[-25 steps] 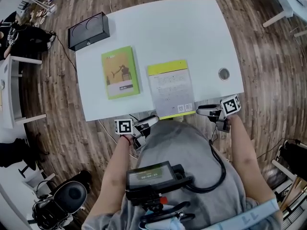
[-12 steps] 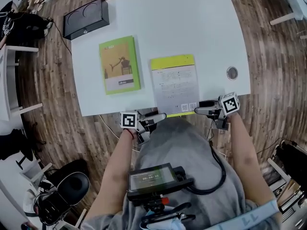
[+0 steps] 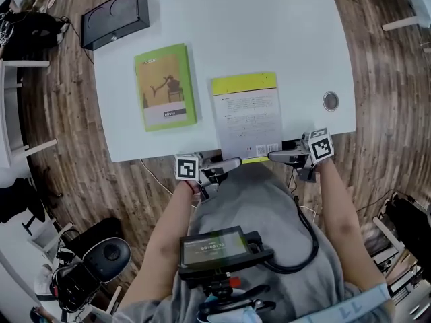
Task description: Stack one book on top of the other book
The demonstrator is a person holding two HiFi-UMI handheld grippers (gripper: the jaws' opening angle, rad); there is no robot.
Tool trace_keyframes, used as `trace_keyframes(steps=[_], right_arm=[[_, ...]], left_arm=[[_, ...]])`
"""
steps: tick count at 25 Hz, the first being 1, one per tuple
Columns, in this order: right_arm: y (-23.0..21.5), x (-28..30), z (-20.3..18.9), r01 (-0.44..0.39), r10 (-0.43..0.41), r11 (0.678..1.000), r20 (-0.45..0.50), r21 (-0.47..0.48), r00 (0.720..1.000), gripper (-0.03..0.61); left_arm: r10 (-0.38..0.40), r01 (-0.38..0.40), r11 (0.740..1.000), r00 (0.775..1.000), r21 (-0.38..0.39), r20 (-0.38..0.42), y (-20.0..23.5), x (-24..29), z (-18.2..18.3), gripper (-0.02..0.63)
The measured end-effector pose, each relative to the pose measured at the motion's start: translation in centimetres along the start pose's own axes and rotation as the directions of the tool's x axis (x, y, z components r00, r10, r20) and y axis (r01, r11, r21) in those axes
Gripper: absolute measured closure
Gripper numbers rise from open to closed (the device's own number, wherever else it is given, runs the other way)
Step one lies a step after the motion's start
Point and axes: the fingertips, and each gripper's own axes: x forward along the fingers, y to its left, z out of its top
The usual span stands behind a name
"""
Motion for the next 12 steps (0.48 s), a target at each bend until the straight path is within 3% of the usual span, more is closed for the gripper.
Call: trace_keyframes(steps=[2, 5, 7, 12], right_arm=[[0.4, 0.6, 0.1, -0.018, 0.018, 1.0, 0.009, -0.003, 1.0, 0.328], [0.4, 1.1, 0.3, -0.025, 0.025, 1.0, 0.033, -0.013, 0.999, 0.34], [0.2, 1.2, 0.3, -0.006, 0.007, 1.0, 0.055, -0.02, 0.998, 0.361], [-0.3, 1.2, 0.7, 0.005, -0.006, 1.0, 0.13, 0.013, 0.991, 0.41]], left_arm=[[-0.012, 0.012, 1.0, 0.999, 0.0, 0.037, -0.1, 0.2, 0.5, 0.269], [-0.044, 0.045, 0.999, 0.995, -0.009, 0.091, -0.4, 0.4, 1.1, 0.398], [-0.042, 0.042, 0.999, 0.994, -0.003, 0.105, -0.2, 0.6, 1.2, 0.44], [-0.041, 0.043, 0.999, 0.991, -0.006, 0.125, -0.1, 1.3, 1.2, 0.446]])
